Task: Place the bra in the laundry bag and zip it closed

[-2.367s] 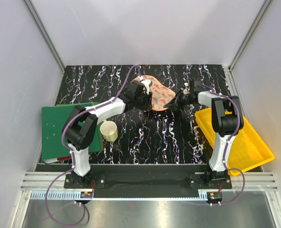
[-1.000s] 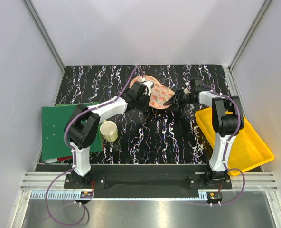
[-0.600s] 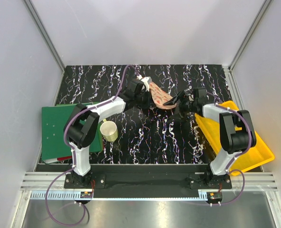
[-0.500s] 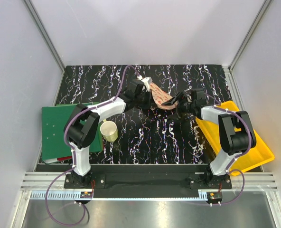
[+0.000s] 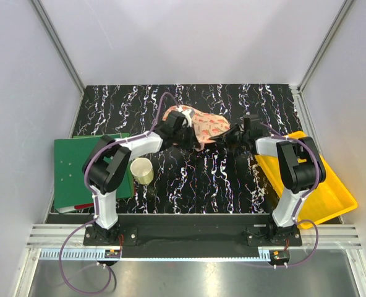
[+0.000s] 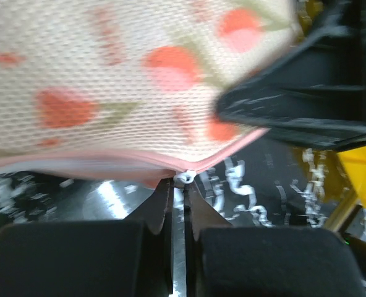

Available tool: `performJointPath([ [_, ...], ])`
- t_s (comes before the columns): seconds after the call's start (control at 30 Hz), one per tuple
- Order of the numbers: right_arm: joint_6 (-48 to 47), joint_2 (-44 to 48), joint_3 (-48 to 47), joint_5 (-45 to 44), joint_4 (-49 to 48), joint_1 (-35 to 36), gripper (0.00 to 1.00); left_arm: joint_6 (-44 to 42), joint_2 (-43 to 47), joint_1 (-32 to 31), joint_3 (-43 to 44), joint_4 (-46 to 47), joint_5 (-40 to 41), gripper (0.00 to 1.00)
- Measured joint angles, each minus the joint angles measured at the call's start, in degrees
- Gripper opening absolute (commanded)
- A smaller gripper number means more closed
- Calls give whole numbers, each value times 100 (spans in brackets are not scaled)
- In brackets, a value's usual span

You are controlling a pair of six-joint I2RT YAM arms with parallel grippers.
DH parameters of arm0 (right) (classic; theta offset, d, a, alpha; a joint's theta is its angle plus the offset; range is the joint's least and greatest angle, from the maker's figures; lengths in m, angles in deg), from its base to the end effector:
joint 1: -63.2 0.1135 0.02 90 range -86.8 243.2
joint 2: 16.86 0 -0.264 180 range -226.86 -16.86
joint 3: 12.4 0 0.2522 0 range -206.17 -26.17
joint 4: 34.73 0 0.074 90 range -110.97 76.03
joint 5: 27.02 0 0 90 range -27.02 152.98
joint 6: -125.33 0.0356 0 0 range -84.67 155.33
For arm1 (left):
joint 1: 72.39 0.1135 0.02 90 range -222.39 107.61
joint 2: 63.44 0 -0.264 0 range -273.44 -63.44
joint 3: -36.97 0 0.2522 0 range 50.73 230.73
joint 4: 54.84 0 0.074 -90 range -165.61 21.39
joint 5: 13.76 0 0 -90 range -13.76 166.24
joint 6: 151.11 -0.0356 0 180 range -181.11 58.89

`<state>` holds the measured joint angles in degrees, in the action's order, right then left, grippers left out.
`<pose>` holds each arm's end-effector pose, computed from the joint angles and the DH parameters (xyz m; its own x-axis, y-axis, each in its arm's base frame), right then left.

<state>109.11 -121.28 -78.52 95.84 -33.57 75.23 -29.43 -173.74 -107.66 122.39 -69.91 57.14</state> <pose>0.3519 0.0947 0.1468 -0.7351 0.6680 0.1155 0.4335 0.3323 0.8377 0.3385 -0.2537 0.1859 -0.8402 -0.0136 -0.5420 0.3633 0.7280 -0.5814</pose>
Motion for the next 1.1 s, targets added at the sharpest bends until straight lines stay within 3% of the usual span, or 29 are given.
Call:
performJointPath([
  [0.2,-531,-313,-284,431,269,-308,0,-214,271,706,-293,-367,562,0],
  [0.37,-1528,-848,-1366,807,1139,-610,5,-463,555,1130,-304,-669,931,0],
  [0.5,-2551,-1381,-2649,553,2343,-619,49,-463,588,968,-302,-662,903,0],
  [0.53,-2758,-1475,-2924,391,2540,-619,69,-424,588,879,-306,-647,837,0],
  [0.63,-3001,-1440,-3119,28,2822,-647,86,-173,588,634,-330,-476,658,0],
  [0.77,-2997,-979,-2498,-299,2924,-667,87,151,588,328,-345,-328,586,0],
  [0.93,-2437,289,-992,-365,2625,-597,82,302,588,142,-343,-260,586,0],
  [1.1,-1576,782,-503,-328,1685,-70,65,337,575,-55,-304,-225,608,0],
])
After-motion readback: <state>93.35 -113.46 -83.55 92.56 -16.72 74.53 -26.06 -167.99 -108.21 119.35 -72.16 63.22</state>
